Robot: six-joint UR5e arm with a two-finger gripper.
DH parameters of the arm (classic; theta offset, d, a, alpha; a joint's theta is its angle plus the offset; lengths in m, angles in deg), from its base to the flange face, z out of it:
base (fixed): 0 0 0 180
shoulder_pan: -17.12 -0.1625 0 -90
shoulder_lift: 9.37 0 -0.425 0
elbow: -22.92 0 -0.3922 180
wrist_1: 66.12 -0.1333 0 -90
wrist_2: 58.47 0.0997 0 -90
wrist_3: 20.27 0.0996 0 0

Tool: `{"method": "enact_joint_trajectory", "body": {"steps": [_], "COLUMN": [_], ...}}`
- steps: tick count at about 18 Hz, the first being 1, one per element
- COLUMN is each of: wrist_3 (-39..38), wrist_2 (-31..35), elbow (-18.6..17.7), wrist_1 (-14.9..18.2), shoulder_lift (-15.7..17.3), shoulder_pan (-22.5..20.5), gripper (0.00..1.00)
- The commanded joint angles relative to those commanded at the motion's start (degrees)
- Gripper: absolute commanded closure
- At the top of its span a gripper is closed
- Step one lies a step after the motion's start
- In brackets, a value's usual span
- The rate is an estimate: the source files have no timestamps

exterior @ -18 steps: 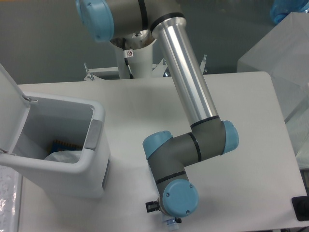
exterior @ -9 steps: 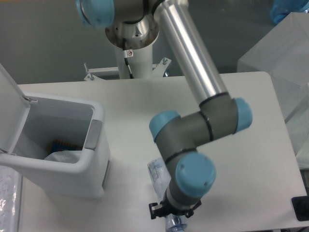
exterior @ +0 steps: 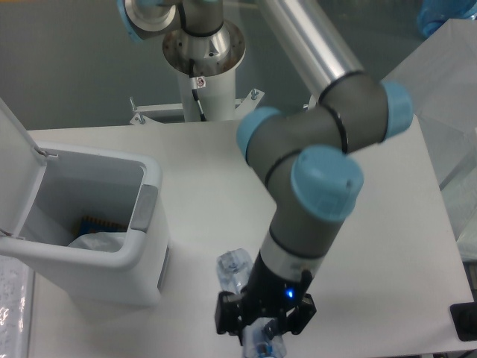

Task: Place the trash in the trash can
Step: 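Lift the clear water bottle and carry it over the bin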

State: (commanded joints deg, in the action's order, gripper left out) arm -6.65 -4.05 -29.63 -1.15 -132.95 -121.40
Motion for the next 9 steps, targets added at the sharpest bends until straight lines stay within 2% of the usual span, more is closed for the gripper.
{"method": "enact_joint_trajectory", "body": {"steps": [3,7,9], "wrist_3": [-0.1,-0.1,-0.1], "wrist_2": [-5.2,-10.0,-11.1], "elbow": [-0.2,-0.4,-2.4], "wrist_1": [-2.1,-2.5,-5.1], "shoulder_lift": [2.7,5.3,7.2], "shoulder_pan": [0.4,1.0,2.2], "gripper": [0.72,0.72,0.72]}}
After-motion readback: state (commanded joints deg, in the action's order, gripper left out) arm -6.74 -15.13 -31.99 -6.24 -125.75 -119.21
